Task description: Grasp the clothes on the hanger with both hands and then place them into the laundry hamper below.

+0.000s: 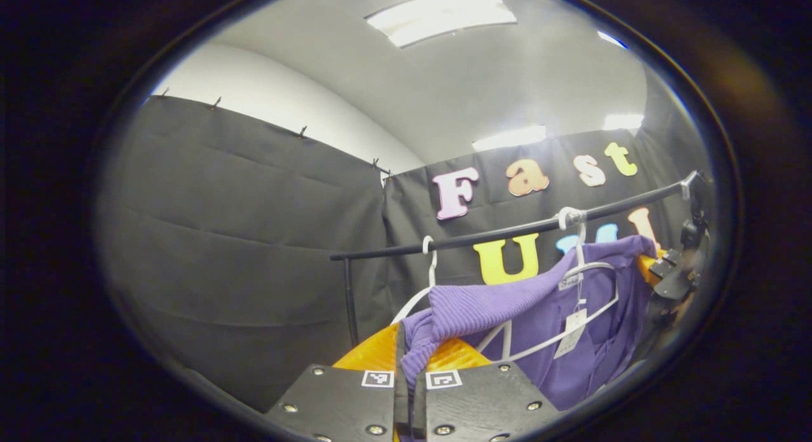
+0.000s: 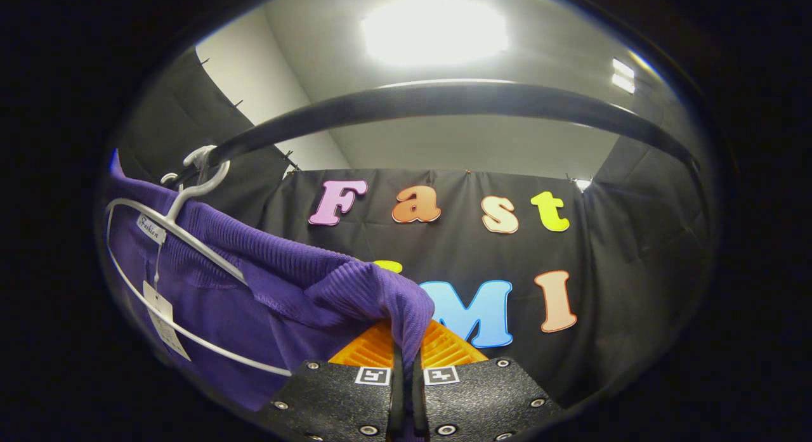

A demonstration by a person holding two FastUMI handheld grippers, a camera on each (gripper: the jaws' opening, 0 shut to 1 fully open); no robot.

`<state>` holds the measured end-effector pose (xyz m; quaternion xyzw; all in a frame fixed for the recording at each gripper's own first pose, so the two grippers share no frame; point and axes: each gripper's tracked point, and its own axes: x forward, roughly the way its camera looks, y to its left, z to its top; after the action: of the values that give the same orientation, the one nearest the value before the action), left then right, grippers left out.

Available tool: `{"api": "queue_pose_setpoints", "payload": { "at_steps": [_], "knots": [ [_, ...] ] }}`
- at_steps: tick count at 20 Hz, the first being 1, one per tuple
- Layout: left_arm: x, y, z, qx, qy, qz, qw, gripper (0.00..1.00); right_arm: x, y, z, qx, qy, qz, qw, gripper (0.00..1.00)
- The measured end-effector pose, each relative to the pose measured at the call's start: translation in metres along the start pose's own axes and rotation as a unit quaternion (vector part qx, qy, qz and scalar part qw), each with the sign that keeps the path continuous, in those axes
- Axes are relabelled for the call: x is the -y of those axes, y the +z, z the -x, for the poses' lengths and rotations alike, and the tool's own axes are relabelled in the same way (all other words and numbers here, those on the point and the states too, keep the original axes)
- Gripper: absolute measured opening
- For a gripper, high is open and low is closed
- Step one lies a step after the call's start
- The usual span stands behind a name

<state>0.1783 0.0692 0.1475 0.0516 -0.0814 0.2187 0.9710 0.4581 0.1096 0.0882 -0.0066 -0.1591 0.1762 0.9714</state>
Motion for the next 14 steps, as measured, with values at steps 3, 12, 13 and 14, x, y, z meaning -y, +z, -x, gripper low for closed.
{"api": "queue_pose_setpoints", "payload": {
  "at_steps": [3, 12, 13, 14],
  "knots": [
    [-0.002, -0.014, -0.02, -0.019, -0.016, 0.002, 1.0, 0.08, -0.005, -0.014, -0.005, -0.021, 0.003, -0.022, 1.0, 0.05],
    [0.011, -0.062, -0.045, -0.078, -0.071, 0.021, 0.994, 0.04, -0.006, -0.073, -0.008, -0.101, -0.001, -0.076, 0.992, 0.05],
    [0.013, -0.068, -0.046, -0.079, -0.071, 0.023, 0.994, 0.08, -0.006, -0.074, -0.005, -0.104, -0.001, -0.076, 0.992, 0.05],
    [0.014, -0.073, -0.048, -0.079, -0.071, 0.024, 0.994, 0.07, -0.005, -0.076, -0.003, -0.104, -0.002, -0.068, 0.992, 0.05]
  ]
}}
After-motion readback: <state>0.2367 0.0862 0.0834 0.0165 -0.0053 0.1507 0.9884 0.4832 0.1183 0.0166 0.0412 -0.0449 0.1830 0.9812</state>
